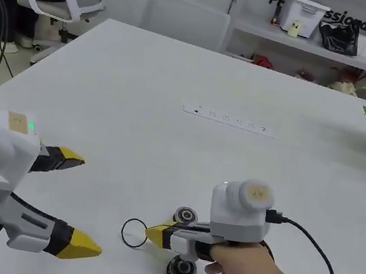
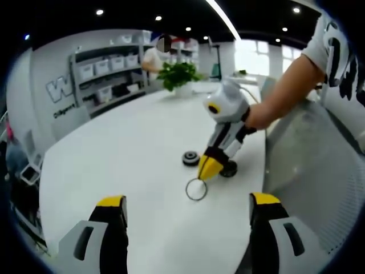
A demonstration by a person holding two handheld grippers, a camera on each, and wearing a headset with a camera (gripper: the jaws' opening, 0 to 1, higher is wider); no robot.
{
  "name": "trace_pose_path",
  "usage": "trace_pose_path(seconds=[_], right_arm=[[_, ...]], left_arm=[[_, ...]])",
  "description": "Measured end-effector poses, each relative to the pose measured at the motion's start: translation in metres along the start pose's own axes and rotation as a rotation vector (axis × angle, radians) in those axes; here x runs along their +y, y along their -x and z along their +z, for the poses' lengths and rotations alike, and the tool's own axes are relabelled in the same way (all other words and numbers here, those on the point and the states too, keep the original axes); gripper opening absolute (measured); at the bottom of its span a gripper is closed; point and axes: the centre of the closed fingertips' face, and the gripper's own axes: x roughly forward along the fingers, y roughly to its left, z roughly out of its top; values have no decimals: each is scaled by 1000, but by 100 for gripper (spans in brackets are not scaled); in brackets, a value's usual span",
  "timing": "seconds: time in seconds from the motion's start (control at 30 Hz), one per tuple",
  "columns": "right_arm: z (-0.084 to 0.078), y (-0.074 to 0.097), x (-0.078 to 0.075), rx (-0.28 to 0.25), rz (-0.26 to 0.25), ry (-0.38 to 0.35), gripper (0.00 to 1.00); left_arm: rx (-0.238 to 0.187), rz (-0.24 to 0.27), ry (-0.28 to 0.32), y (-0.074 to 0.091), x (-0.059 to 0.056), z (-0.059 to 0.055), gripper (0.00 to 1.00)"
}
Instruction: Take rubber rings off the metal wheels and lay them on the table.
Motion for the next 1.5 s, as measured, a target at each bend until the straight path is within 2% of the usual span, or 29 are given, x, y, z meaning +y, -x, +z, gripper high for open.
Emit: trace_pose_path(seconds=[0.3, 0.8, 1.5], right_arm=[[0, 1, -6, 3, -28, 20, 0], [9, 9, -14, -33, -51, 29, 12], [30, 38, -7, -126, -15, -14, 19]], left_arm=[[-1, -1, 5, -2, 0, 0, 90], [1, -8, 6, -4, -1, 2, 90], [20, -36, -5, -15, -8, 8, 89]])
